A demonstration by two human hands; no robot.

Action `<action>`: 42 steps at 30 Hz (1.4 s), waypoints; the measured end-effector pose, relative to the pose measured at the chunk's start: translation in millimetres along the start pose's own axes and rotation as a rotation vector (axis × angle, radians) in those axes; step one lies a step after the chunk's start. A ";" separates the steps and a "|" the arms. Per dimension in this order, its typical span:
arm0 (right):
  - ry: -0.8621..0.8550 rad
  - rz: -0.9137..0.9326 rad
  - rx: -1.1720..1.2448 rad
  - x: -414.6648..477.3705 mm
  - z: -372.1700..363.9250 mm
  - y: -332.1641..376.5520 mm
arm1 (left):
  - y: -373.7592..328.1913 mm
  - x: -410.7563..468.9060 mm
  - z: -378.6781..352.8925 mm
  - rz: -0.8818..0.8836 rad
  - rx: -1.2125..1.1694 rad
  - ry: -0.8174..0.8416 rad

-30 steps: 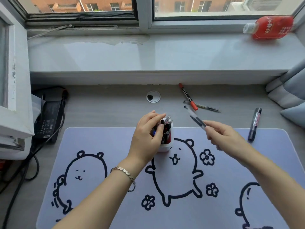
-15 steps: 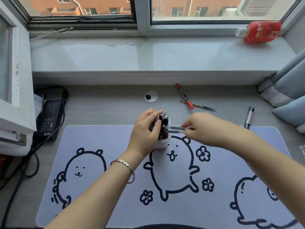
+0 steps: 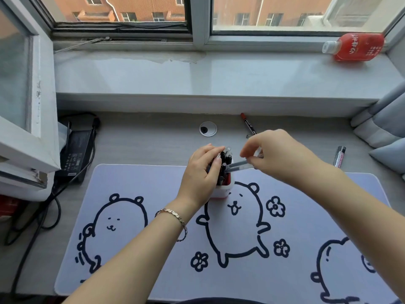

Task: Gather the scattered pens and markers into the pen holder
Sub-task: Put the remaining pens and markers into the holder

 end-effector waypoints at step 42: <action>-0.703 0.484 0.221 -43.8 -66.3 -13.2 | 10.5 -3.6 -2.6 0.097 -0.108 0.017</action>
Point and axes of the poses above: each hand's wrist, its own x-axis towards the middle knuckle, its own z-axis out of the back of the hand, y = z × x, the point moved 10 cm from there along x, towards the middle knuckle, and after that the axes turned 9 degrees about x, right-handed, at the moved point
